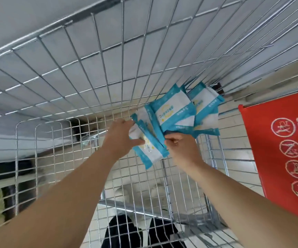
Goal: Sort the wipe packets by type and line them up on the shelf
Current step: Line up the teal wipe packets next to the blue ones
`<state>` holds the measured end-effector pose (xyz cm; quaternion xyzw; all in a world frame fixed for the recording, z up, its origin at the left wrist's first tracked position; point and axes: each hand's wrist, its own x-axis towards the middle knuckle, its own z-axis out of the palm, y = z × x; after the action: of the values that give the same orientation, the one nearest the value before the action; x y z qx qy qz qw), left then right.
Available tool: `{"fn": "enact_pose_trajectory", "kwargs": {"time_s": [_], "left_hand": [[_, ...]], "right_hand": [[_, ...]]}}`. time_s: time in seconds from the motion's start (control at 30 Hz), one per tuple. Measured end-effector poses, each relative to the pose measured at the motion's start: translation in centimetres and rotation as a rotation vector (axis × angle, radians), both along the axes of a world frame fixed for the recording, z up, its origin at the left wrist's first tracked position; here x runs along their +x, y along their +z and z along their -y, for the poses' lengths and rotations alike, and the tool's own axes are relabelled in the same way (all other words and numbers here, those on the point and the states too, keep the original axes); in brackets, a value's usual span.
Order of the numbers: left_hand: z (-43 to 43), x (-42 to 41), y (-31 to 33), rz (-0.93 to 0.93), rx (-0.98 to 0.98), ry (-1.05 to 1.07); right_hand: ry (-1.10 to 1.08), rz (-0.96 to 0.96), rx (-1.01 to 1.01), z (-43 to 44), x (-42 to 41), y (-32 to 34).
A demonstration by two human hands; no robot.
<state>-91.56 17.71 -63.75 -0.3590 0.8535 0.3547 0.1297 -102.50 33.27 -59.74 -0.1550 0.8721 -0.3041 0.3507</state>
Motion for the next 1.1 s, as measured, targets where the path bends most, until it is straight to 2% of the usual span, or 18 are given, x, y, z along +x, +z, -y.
{"fn": "enact_pose_trajectory", "kwargs": {"time_s": [0.1, 0.2, 0.3, 0.43, 0.57, 0.63, 0.73, 0.83, 0.97, 1.1], "left_hand": [[0.1, 0.5, 0.9, -0.097, 0.113, 0.058], [0.6, 0.2, 2.5, -0.181, 0.249, 0.029], [1.0, -0.1, 3.5, -0.128, 0.38, 0.063], [1.5, 0.8, 3.8, -0.12, 0.481, 0.188], [1.7, 2.0, 4.1, -0.071, 0.523, 0.15], [1.7, 2.6, 4.5, -0.066, 0.511, 0.162], [2.1, 3.7, 4.3, -0.111, 0.511, 0.314], [2.4, 4.4, 4.2, -0.133, 0.501, 0.43], [2.5, 5.1, 3.7, -0.181, 0.515, 0.602], [2.0, 5.6, 3.4, -0.241, 0.501, 0.693]], "right_hand": [[0.096, -0.004, -0.01, 0.0, 0.0, 0.3], [0.264, -0.001, -0.054, -0.4, -0.3, 1.5], [0.364, 0.017, -0.082, -1.0, -1.0, 2.6], [0.383, 0.062, -0.096, -1.7, -1.7, 3.3], [0.351, 0.187, -0.135, -0.7, -0.7, 3.7], [0.319, 0.111, -0.167, 0.1, -0.8, 3.8], [0.145, -0.154, -0.213, 1.2, -2.0, 3.9], [0.114, -0.337, -0.054, 2.7, -3.5, 2.9], [0.25, -0.369, 0.297, 5.1, -3.7, 2.6], [0.293, -0.423, 0.414, 6.6, -2.9, 3.1]]}}
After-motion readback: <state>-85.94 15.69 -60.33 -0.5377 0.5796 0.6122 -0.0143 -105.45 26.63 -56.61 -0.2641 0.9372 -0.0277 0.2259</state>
